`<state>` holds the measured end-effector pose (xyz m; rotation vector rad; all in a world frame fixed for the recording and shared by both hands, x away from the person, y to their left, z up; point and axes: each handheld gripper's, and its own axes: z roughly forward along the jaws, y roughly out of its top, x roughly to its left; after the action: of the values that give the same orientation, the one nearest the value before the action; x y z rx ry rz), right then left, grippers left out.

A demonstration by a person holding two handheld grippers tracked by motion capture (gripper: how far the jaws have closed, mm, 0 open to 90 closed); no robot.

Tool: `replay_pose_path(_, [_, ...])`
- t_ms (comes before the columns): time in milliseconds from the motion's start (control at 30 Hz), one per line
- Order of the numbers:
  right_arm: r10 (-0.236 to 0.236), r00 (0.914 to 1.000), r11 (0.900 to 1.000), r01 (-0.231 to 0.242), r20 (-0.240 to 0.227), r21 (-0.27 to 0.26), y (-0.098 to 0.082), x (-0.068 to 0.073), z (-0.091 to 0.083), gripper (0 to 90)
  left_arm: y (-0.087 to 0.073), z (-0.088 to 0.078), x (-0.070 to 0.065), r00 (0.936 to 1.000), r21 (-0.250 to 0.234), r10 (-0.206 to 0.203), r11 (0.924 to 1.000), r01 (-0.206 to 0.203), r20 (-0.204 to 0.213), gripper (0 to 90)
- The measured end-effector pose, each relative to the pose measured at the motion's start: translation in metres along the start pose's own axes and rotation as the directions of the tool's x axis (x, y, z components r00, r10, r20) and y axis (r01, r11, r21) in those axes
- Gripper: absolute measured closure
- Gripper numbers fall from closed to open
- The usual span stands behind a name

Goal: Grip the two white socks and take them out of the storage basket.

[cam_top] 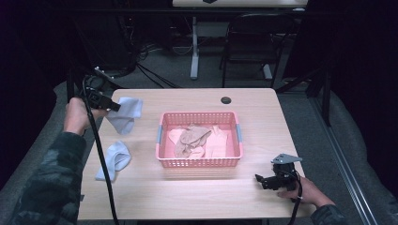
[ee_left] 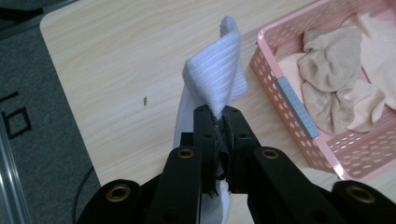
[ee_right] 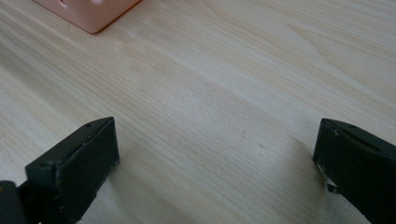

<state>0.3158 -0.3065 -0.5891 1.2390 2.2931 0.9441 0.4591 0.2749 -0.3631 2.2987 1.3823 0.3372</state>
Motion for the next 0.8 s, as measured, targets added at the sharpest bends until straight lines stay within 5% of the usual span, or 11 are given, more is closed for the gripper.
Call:
replay_pose_path(500, [0.0, 1.0, 1.0, 0.0, 0.0, 0.0, 0.0, 0.0, 0.0, 0.0, -0.022, 0.029, 0.008, 0.9986, 0.035, -0.037, 0.9988, 0.035, 0.039, 85.0])
replay_pose_path(800, [0.001, 1.0, 1.0, -0.002, -0.001, -0.004, 0.0, 0.0, 0.0, 0.0, -0.05, 0.047, 0.015, 0.9927, 0.03, -0.105, 0.9942, 0.103, 0.06, 84.9])
